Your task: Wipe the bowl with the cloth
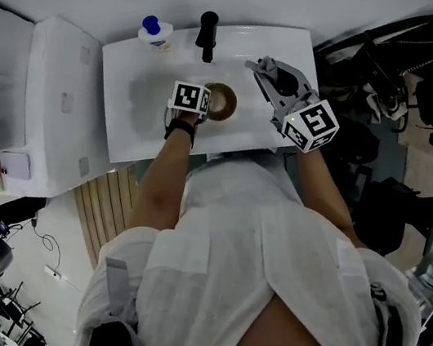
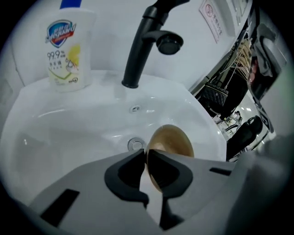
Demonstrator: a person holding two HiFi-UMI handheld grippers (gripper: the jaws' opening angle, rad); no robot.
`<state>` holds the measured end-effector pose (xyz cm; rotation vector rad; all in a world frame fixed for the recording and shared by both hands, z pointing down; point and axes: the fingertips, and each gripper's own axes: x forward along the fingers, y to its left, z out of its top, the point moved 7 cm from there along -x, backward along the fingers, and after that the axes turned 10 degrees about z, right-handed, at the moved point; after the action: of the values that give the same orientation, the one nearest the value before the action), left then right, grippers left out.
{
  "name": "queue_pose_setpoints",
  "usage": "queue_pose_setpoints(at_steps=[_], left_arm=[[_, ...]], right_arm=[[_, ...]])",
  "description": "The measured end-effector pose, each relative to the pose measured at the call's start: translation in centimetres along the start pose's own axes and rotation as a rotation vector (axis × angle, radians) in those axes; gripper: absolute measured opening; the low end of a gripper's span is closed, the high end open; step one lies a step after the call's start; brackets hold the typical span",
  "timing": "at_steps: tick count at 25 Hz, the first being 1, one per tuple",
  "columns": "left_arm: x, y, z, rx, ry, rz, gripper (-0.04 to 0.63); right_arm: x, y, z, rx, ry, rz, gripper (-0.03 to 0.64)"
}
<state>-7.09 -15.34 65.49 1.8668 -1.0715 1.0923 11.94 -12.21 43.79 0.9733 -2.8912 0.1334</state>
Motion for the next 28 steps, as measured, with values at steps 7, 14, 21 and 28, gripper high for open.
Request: queue_pose_setpoints(at_steps=[7,14,21,28], left_arm=[[2.2,-0.7,-1.9,-0.038,0.031,-0.081,0.16],[-0.8,0.7,-0.7,-0.046,-0.112,-0.079,0.198],[-9.0,3.9,2.6,-0.181,-0.463,-0.118,0.186],[-22.1,3.5,6.7,-0.083,-1.0,-0.099,0.055]], right_arm=[[-1.0,-0.1,-0.1,0.001,0.009,-0.01,0.072],[-1.6,-0.9,0.5,0.002,-0.018,-0.04,0.072],[-1.8,-1.9,2.2,-0.018,-0.067,-0.065,0.072],[-3.1,-2.4,5.1,-0.076,-0.13,-0.103,0.072]])
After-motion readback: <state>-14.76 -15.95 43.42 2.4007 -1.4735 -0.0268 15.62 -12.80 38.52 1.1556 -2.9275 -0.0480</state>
